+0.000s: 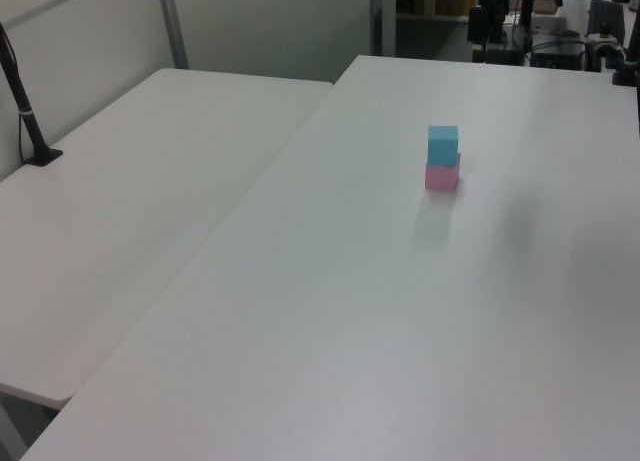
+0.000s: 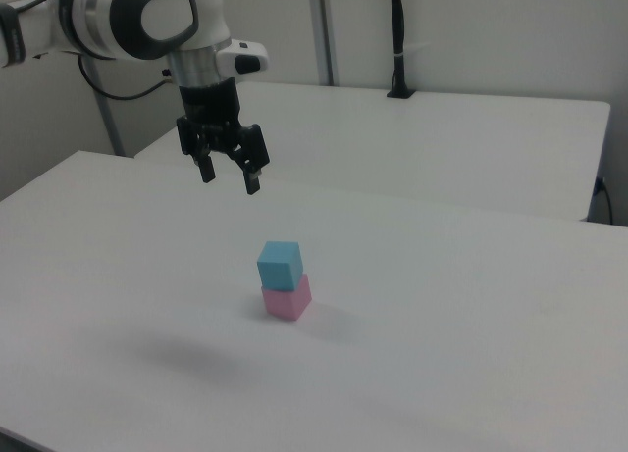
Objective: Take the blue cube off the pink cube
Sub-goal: 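Lower the open gripper down over the light-blue cube, then close the gripper on the light-blue cube atop the pink cube, then lift the light-blue cube up off the pink cube and carry it aside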
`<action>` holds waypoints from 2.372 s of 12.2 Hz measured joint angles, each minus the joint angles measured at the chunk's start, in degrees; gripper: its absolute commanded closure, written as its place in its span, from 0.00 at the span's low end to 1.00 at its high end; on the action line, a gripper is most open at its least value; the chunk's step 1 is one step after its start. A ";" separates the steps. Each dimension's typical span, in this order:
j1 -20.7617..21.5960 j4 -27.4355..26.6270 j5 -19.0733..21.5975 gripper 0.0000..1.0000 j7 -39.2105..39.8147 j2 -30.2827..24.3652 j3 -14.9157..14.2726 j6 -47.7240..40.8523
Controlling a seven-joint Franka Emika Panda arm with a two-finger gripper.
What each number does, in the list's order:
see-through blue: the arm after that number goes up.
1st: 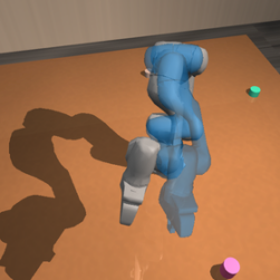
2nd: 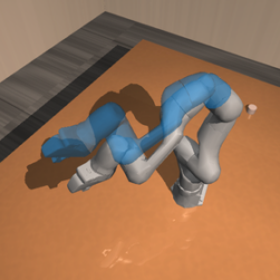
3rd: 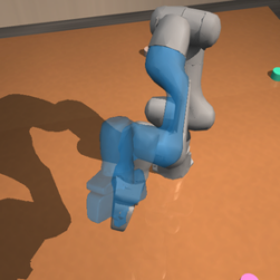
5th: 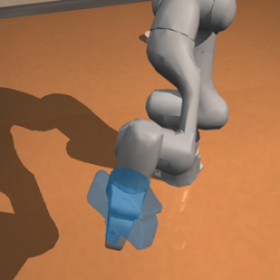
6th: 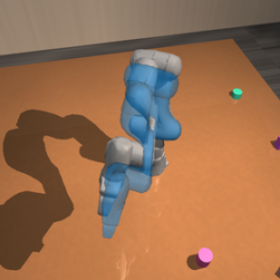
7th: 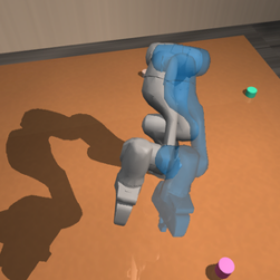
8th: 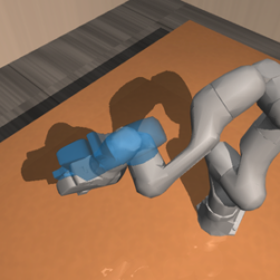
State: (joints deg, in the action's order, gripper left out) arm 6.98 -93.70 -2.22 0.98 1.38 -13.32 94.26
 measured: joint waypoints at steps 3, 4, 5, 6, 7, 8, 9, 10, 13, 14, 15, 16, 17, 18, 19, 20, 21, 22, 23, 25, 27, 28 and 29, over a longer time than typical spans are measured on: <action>-0.40 0.00 -0.01 0.00 0.00 0.08 0.00 0.00; -0.57 0.00 -0.01 0.00 0.00 0.08 0.00 0.00; -0.64 0.00 -0.01 0.00 0.00 0.08 0.00 0.00; -0.66 0.00 -0.01 0.00 0.00 0.08 0.00 0.00; -0.69 0.00 -0.01 0.00 0.00 0.08 0.00 0.00; -0.72 0.00 -0.01 0.00 0.00 0.08 0.00 0.01; -0.74 0.00 -0.01 0.00 0.00 0.08 0.00 0.03; -0.74 0.00 -0.01 0.00 0.00 0.21 0.00 0.47; -0.95 0.03 -0.01 0.00 0.00 3.28 0.00 5.98; -1.07 0.09 -0.01 0.00 0.00 5.47 0.00 8.77; -1.11 0.12 -0.01 0.00 0.79 8.16 0.00 11.78; -1.11 0.15 -0.01 0.00 3.28 10.85 0.01 13.57; -1.09 0.21 -0.01 0.00 6.27 13.35 0.02 14.37; -1.05 0.28 -0.01 0.00 8.11 15.50 0.03 15.01; -0.94 0.27 -0.01 0.00 8.94 17.34 0.05 16.06; -0.70 0.16 -0.01 0.00 9.34 19.07 0.13 17.48; -0.39 0.15 -0.01 0.00 9.50 20.51 0.36 18.83; 0.01 0.15 -0.03 0.00 9.50 21.40 0.50 19.43; 0.14 0.15 -0.05 0.04 9.50 21.76 0.56 19.50; 0.07 0.22 -0.05 0.27 9.50 21.79 0.56 19.50; 0.05 0.36 -0.05 0.72 9.50 21.70 0.56 19.50; 0.05 0.39 -0.05 0.75 9.50 21.46 0.56 19.50; 0.04 0.43 -0.05 0.75 9.50 20.98 0.56 18.84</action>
State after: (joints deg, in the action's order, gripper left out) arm 7.01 -93.27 -2.28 10.48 22.37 -12.76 113.10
